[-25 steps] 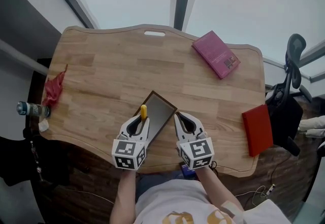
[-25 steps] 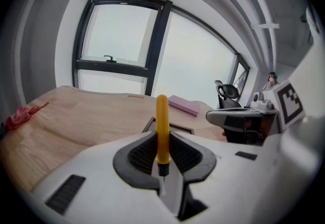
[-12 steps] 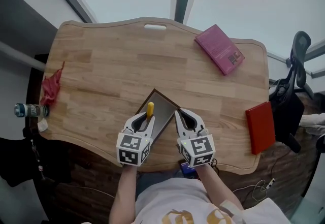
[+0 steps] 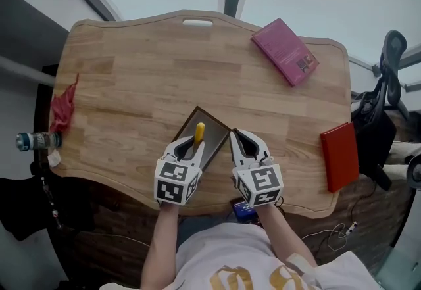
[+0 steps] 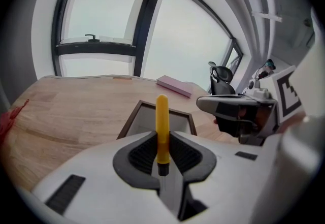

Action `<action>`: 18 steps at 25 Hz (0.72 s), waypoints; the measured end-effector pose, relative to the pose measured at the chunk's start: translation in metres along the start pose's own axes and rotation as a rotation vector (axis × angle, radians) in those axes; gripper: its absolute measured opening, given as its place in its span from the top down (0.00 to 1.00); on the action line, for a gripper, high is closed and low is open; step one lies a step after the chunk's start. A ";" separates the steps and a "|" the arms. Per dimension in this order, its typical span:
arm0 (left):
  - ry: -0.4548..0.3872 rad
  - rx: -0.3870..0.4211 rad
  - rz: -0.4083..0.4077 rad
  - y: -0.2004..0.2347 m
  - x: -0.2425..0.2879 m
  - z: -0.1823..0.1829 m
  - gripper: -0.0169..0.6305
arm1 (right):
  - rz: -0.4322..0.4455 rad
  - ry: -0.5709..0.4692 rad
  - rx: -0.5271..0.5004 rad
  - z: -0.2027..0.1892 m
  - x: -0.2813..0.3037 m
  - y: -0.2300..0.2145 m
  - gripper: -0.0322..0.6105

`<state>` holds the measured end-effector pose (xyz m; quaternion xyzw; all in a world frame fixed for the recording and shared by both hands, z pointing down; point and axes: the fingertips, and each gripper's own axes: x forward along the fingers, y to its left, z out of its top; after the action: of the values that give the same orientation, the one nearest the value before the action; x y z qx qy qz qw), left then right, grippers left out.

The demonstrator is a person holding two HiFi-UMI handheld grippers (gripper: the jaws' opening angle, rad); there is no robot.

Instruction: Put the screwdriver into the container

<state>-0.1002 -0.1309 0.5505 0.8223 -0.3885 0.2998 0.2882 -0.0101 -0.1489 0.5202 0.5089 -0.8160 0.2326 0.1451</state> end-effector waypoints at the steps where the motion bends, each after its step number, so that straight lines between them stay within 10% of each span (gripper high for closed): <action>1: 0.011 0.000 0.000 0.000 0.002 -0.001 0.85 | -0.002 0.001 0.001 -0.001 0.000 -0.002 0.90; 18: 0.142 -0.022 -0.040 0.001 0.032 -0.012 0.85 | -0.028 0.040 0.029 -0.015 0.005 -0.025 0.90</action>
<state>-0.0875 -0.1376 0.5810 0.8033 -0.3540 0.3470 0.3301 0.0101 -0.1548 0.5409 0.5175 -0.8023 0.2525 0.1574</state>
